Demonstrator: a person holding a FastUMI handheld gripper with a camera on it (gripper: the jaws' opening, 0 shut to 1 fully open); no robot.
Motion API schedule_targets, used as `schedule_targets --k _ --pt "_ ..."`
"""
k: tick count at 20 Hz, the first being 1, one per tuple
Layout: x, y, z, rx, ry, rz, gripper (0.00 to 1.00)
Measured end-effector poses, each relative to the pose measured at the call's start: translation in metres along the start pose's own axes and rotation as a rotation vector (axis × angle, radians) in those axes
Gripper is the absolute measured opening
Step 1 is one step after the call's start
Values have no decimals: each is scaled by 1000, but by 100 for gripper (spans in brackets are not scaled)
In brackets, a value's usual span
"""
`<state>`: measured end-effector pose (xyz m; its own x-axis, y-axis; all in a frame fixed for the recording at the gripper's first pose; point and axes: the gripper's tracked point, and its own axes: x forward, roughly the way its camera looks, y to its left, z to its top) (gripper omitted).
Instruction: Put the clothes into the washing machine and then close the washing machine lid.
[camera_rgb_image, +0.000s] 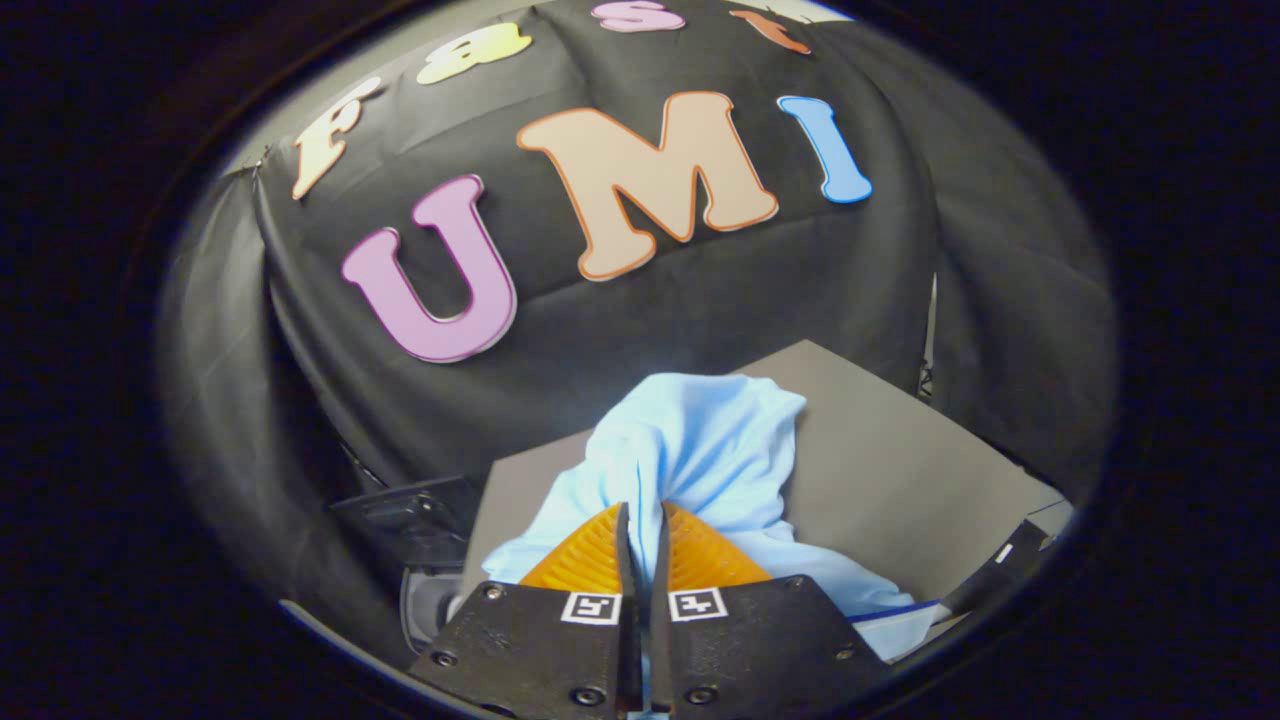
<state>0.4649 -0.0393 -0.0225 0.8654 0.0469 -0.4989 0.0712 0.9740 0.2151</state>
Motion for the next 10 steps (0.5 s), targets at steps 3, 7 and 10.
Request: schedule_targets --k 3,7,10 --pt "-4 11 13 -48 -36 16 3" --pt "-13 35 20 -84 -75 54 4" --pt "-14 61 26 -76 -108 104 3"
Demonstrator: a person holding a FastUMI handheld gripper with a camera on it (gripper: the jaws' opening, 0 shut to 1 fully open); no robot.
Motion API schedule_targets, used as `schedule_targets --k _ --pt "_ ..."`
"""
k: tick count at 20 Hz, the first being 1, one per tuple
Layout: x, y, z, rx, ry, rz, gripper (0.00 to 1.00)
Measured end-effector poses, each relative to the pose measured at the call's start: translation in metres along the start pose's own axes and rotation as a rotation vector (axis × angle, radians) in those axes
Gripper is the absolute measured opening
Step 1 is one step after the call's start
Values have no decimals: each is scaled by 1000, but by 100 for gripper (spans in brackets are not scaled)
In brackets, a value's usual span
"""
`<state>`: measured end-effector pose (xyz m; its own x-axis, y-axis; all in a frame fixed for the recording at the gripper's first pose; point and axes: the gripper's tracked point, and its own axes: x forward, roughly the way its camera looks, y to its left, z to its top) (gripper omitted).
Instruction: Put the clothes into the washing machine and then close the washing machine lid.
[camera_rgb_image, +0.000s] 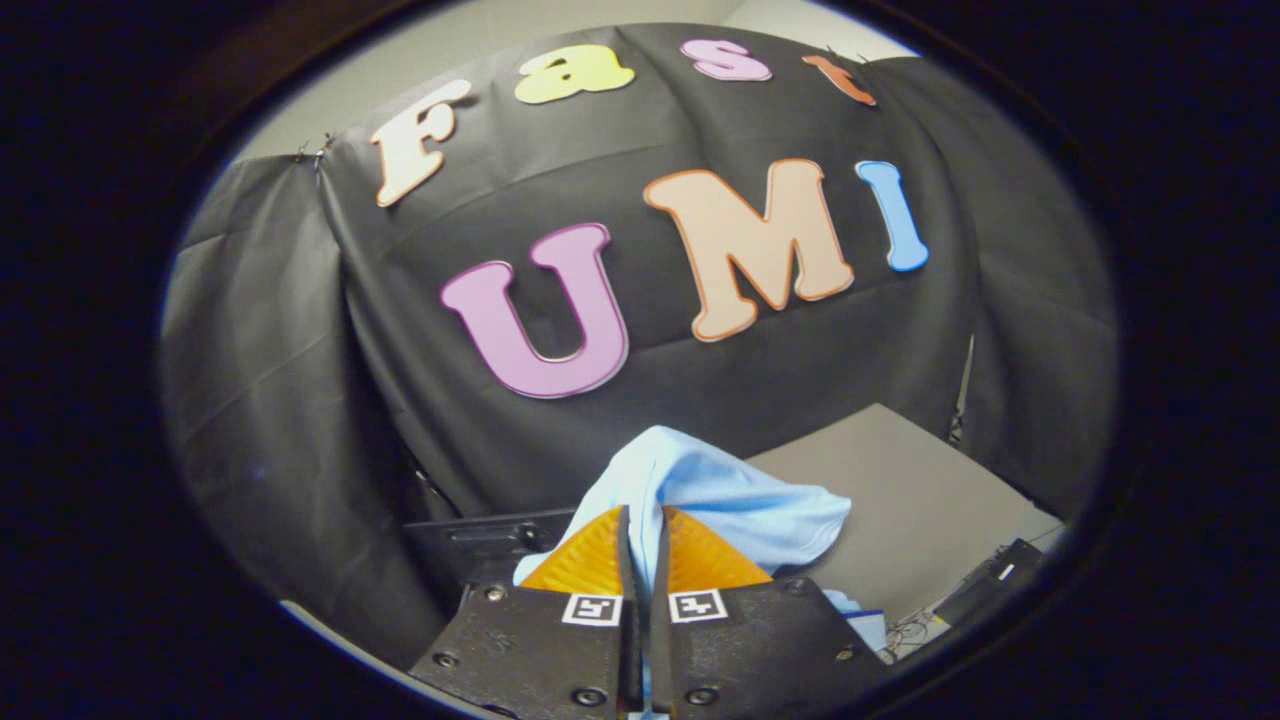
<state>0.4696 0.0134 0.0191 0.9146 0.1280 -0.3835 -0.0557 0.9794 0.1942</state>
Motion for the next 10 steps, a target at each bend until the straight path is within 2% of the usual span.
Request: schedule_targets --k 5,10 --pt "6 23 12 -97 -85 21 3" --pt "17 58 15 -46 -143 78 3"
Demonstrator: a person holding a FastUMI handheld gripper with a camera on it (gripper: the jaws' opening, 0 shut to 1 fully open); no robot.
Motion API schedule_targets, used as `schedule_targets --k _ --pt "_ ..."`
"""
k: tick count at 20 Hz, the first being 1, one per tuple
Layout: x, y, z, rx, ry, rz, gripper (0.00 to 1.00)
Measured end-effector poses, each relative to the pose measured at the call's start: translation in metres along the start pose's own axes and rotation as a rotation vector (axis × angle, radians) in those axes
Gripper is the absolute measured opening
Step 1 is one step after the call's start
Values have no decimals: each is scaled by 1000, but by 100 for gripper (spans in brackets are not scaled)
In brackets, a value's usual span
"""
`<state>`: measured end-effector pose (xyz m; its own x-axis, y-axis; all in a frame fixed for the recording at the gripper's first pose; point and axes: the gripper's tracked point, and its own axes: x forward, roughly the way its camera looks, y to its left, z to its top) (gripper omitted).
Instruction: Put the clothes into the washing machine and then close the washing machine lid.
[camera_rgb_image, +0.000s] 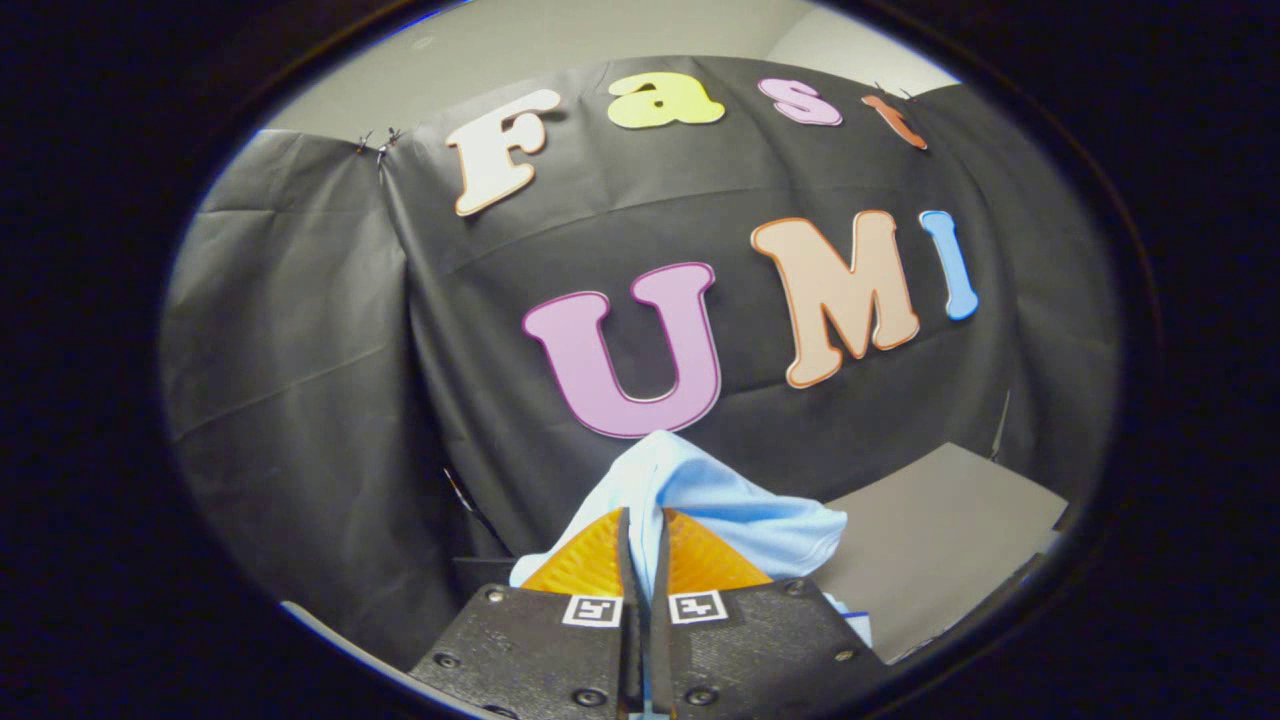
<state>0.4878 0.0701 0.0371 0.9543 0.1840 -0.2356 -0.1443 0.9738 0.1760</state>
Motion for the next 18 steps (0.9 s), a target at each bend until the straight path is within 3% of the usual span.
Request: schedule_targets --k 5,18 --pt "10 31 -8 34 -23 61 3" --pt "21 56 -45 -184 23 172 3"
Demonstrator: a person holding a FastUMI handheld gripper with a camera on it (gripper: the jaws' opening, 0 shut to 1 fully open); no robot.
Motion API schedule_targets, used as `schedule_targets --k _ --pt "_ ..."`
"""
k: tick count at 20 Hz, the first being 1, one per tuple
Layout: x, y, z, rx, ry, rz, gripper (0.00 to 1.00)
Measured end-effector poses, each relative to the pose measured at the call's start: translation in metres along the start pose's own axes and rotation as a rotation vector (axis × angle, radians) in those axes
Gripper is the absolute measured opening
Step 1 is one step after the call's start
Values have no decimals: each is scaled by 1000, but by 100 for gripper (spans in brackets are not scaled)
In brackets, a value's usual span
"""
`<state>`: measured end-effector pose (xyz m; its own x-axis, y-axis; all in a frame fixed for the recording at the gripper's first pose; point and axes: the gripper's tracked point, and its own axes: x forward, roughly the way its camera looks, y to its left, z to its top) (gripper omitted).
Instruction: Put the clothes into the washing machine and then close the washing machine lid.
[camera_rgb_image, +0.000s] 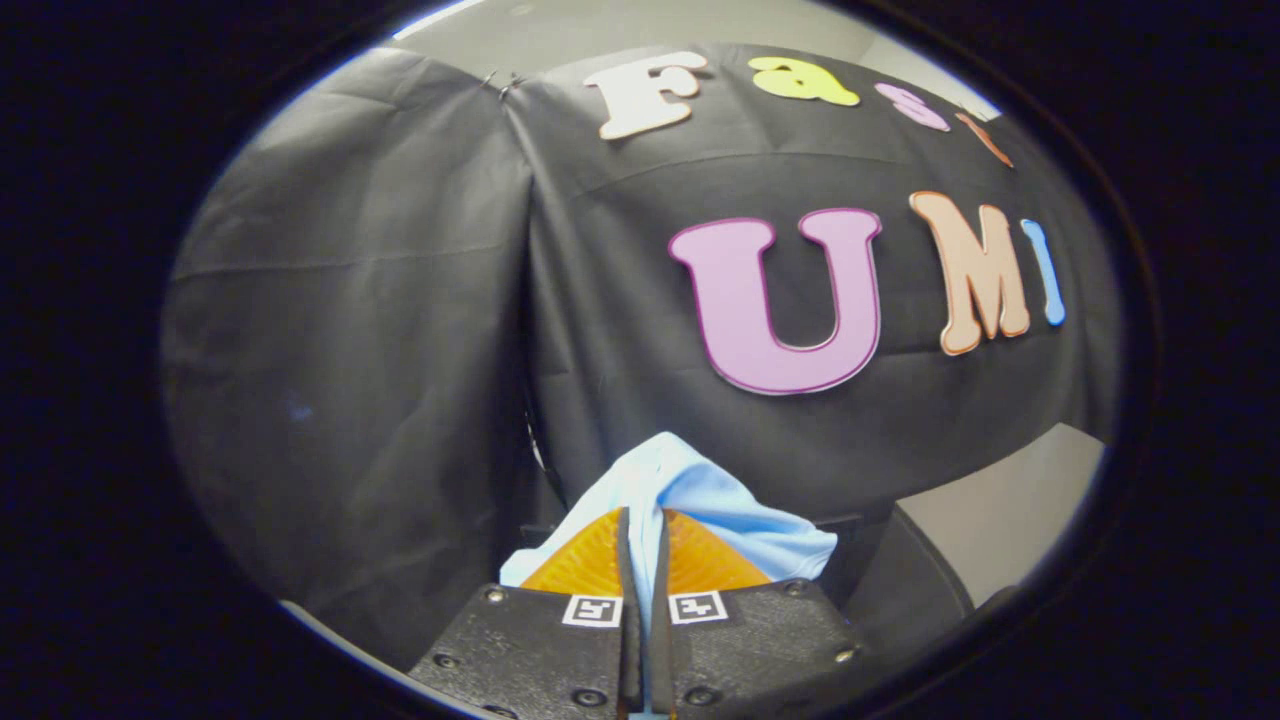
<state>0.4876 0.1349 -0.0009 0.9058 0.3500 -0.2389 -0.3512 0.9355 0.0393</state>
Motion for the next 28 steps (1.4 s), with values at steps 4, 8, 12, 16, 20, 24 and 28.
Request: schedule_targets --k 4,8,12,16,20,24,28 --pt "3 -1 -4 -41 13 -2 3" --pt "2 -3 -12 -42 66 -25 3" --pt "-4 -3 -19 -17 162 -43 3" --pt "-11 -2 -19 31 270 -55 4" --pt "-15 -5 -7 10 376 -66 4" --pt "-10 -6 -36 25 535 -88 4" --pt "-12 -5 -32 59 646 -109 5"
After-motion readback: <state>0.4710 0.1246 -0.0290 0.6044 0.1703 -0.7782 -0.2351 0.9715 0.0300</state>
